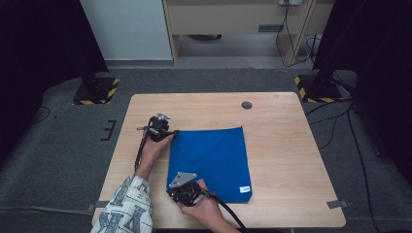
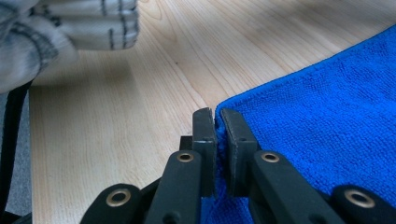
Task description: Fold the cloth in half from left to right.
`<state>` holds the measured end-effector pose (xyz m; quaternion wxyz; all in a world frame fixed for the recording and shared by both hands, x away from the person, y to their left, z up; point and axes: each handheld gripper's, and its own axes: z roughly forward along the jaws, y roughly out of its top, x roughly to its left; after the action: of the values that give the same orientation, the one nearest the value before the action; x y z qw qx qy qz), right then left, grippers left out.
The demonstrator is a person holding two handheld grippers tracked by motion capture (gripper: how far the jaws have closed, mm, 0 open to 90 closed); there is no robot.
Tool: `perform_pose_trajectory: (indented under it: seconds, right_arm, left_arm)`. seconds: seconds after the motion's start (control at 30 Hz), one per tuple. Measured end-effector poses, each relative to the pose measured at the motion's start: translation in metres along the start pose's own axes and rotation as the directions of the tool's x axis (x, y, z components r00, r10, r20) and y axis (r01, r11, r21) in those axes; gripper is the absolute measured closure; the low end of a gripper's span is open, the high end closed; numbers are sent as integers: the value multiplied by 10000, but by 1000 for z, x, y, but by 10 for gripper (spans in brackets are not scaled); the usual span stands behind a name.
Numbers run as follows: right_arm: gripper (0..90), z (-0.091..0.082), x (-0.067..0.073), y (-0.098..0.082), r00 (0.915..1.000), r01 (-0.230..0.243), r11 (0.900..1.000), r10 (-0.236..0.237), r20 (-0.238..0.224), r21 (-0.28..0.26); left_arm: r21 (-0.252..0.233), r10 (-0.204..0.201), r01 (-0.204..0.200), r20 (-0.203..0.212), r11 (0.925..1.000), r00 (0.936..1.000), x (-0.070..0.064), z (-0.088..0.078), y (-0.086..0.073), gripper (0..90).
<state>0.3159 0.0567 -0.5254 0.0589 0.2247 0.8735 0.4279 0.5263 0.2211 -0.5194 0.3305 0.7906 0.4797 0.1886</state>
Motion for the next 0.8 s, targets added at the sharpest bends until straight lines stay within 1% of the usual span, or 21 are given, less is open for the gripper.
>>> perform_pose_trajectory:
  seconds: [0.1,0.13,0.2,0.27,0.33,0.43,0.47,0.53,0.57,0.63,0.73,0.77,0.8]
  right_arm:
    - [849,-1,0,0,10000,-88,9999,89,14,-119]
    - [849,-2,-1,0,9999,-108,9999,109,13,-134]
    - [849,-3,-2,0,9999,-134,9998,134,12,-161]
    - [850,-3,-2,0,9998,-154,9997,156,102,-183]
    - [849,-4,-2,0,9999,-125,9998,127,103,-175]
    - [850,-4,-1,0,9999,-54,9999,56,135,-161]
    - [850,-4,-1,0,9999,-41,9998,43,138,-177]
    - [850,-4,-1,1,9999,-48,9998,51,140,-186]
    - [850,-4,-1,1,9999,-40,9998,43,146,-187]
    - [850,-4,-2,1,9999,-47,9999,49,150,-142]
    - [850,-5,-2,1,9998,65,9999,-63,178,-108]
    - [850,-6,-2,2,9998,76,9999,-73,202,-116]
    - [850,-6,-2,2,9998,76,9999,-73,202,-116]
  left_arm:
    - [92,-96,95,80,9999,9999,0,3,0,446]
    - [190,-83,81,97,9998,9999,-1,4,0,446]
    - [428,-13,13,4,9991,10000,-2,6,-2,445]
    - [415,-6,4,35,9991,10000,-2,6,-2,445]
    - [434,108,-113,126,9990,9999,-2,5,-2,510]
    - [381,131,-141,285,9992,9995,-3,4,-3,590]
    - [292,160,-172,406,9994,9990,-4,4,-4,631]
    - [137,358,-368,702,9992,9969,-6,4,-5,734]
    - [188,436,-451,733,9988,9964,-7,4,-5,765]
    - [211,368,-386,800,9990,9961,-8,4,-4,828]
    - [248,435,-457,814,9986,9957,-9,4,-3,850]
    - [143,398,-410,764,9991,9963,-10,3,-2,850]
    - [143,398,-410,764,9991,9963,-10,3,-2,850]
